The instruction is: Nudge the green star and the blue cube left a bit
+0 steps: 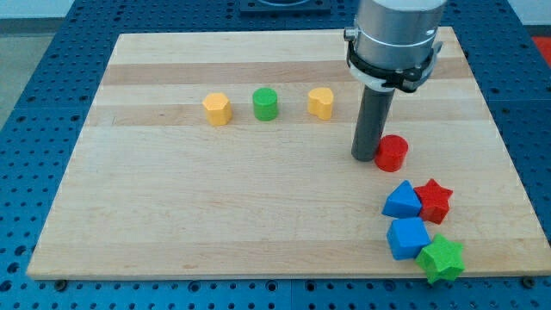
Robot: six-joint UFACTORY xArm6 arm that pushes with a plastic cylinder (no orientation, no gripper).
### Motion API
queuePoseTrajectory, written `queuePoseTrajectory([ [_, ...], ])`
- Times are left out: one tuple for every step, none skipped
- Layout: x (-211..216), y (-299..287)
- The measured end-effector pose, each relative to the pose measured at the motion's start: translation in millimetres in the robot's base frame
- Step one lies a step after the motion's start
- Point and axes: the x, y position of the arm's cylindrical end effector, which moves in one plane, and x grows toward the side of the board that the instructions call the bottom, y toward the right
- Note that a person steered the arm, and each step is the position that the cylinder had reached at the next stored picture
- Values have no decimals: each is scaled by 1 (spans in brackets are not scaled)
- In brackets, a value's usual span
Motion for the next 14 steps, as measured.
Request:
queuePoseTrajectory([
  [0, 6],
  [0, 6],
  [0, 1],
  [7, -12],
  [31, -26],
  [58, -41],
  [85, -50],
  [119, -52],
  [153, -52],
  [153, -50],
  [153, -49],
  [102, -48],
  [29, -44],
  [-15, -29],
])
